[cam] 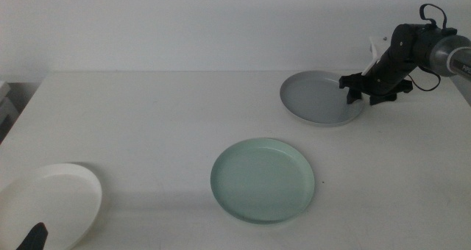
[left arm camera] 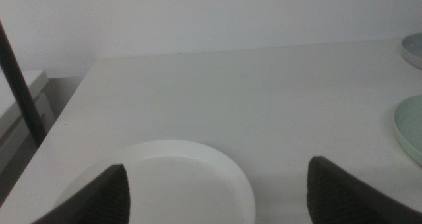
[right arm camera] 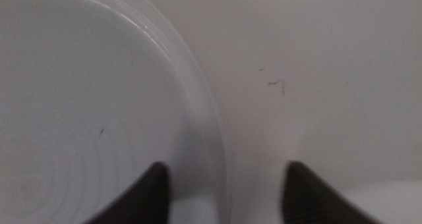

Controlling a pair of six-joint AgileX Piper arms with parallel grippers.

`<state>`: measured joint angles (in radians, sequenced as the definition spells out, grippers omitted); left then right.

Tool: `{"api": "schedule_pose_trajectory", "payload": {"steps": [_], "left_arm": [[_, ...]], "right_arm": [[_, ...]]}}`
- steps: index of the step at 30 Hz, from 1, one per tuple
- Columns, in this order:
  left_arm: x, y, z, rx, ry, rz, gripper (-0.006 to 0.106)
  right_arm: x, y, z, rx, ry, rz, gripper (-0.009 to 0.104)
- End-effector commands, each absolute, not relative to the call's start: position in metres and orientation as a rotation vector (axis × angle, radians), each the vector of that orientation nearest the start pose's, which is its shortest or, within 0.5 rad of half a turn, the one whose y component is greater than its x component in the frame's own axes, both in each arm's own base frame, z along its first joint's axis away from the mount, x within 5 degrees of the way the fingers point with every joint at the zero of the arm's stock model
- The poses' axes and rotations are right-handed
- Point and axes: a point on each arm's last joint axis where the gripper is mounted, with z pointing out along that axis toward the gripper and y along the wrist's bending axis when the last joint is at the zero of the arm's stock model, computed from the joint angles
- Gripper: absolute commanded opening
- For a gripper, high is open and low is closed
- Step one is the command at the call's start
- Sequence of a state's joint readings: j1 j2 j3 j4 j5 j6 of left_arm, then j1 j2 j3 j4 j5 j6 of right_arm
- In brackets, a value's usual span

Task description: Stack the three bowls on top of each other.

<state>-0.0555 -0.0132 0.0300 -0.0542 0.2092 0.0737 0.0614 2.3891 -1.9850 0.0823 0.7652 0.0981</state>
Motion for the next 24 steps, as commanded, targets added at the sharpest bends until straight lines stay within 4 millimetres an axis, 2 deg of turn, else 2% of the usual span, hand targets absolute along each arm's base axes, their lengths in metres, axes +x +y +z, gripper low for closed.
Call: {"api": "schedule_pose_trajectory", "payload": {"steps": [1,4,5,9,12,15,19,24], "left_arm": [[0.056,-0.004,0.191,0.058,1.620,-0.042,0.086],[0.056,-0.004,0.191,0.058,1.620,-0.042,0.086],[0.056,-0.004,0.191,0.058,1.620,-0.042,0.086],[0.056,-0.004,0.191,0.058,1.620,-0.042,0.086],[0.056,-0.004,0.191,0.058,1.620,-0.042,0.086],[0.056,-0.004,0.191,0.058,1.620,-0.042,0.086],[0.056,-0.004,0.191,0.058,1.620,-0.042,0.086],[0.056,-0.004,0.191,0.058,1.620,-0.042,0.086]], "right_arm": [[0.524,0.034,0.193,0.099,2.518,0.152,0.030],[0.524,0.034,0.193,0.098,2.517,0.152,0.003],[0.524,0.034,0.193,0.096,2.516,0.152,0.000],[0.521,0.035,0.209,0.103,2.473,0.174,0.000],[0.507,0.038,0.235,0.128,2.393,0.238,0.000],[0.481,0.041,0.259,0.134,2.313,0.296,0.000],[0.437,0.053,0.275,0.086,2.278,0.349,0.000],[0.390,0.080,0.279,-0.028,2.288,0.386,0.000]]}}
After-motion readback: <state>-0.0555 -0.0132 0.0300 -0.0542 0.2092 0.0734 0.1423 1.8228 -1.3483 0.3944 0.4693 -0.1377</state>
